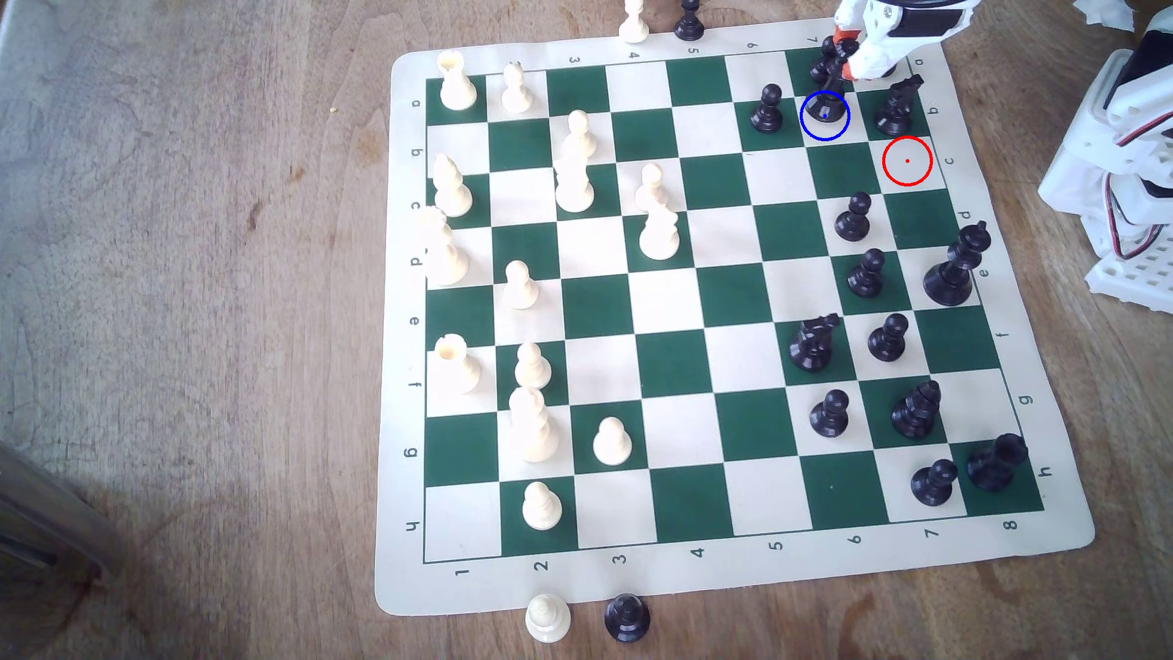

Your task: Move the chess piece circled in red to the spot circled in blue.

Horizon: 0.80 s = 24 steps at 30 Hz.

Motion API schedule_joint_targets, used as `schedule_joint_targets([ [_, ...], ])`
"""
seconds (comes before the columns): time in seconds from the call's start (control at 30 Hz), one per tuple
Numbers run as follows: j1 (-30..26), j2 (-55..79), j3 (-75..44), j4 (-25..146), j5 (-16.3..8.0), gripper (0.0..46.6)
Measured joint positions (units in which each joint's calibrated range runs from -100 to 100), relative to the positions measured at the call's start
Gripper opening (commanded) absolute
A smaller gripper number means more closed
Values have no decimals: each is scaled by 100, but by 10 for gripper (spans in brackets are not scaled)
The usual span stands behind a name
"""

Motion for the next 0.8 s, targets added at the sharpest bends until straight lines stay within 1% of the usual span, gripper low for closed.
schedule_joint_targets([
  [0.1, 88, 25, 117, 8, 0, 147],
  [0.43, 81, -8, 127, 40, -10, 154],
  [0.6, 81, -218, 108, 335, -103, 153],
  [0.7, 59, -436, -108, 645, -225, 158],
  [0.73, 22, -511, -226, 813, -274, 155],
  [0.8, -103, -729, -578, 1251, -371, 125],
])
